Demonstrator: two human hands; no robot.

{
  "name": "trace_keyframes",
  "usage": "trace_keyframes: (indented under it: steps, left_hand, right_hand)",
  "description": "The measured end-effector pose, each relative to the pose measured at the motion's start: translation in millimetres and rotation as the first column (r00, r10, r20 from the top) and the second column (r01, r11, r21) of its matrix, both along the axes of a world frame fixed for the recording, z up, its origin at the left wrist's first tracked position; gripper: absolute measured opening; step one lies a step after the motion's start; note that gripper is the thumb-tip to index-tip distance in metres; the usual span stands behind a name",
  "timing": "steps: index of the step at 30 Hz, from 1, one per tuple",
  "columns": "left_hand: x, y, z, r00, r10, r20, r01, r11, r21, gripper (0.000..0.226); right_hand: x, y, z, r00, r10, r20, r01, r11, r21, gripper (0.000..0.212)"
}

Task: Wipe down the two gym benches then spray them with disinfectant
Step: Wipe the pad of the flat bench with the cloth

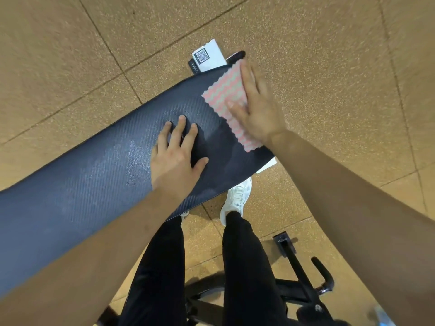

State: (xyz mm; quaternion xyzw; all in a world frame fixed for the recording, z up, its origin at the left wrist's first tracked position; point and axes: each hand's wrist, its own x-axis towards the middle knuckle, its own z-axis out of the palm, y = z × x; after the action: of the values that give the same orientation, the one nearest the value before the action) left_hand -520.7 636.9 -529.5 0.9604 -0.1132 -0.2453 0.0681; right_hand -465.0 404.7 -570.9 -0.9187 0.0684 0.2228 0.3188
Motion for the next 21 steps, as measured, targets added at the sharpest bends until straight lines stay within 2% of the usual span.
trace_keyframes:
  steps: [3,6,10,13,15,21]
  left_hand:
    - [1,-2,2,1.0,0.008,0.002,-0.008,1.0,0.0,0.077]
    - [2,-4,4,1.0,0.013,-0.01,-0.013,1.0,0.013,0.077]
    - [3,-9,7,0.999,0.038,-0.024,-0.038,0.999,0.016,0.076]
    - [4,-10,7,0.998,0.043,-0.035,-0.042,0.999,0.019,0.076]
    - [6,-8,7,0.998,0.03,-0.046,-0.028,0.999,0.026,0.075]
    - [8,-4,10,0.996,0.009,-0.094,-0.005,0.999,0.043,0.072]
  right_hand:
    - [-41,-10,9,0.996,-0.077,-0.043,0.079,0.995,0.059,0.081]
    - [-79,-21,13,0.966,-0.216,-0.138,0.242,0.947,0.21,0.075]
    - [-106,-24,16,0.85,-0.44,-0.29,0.525,0.754,0.396,0.065]
    - [-101,-21,15,0.772,-0.533,-0.347,0.636,0.655,0.409,0.054]
    - [-86,-21,12,0.766,-0.55,-0.333,0.643,0.657,0.392,0.048]
    - [-8,-20,8,0.892,-0.399,-0.213,0.451,0.82,0.353,0.034]
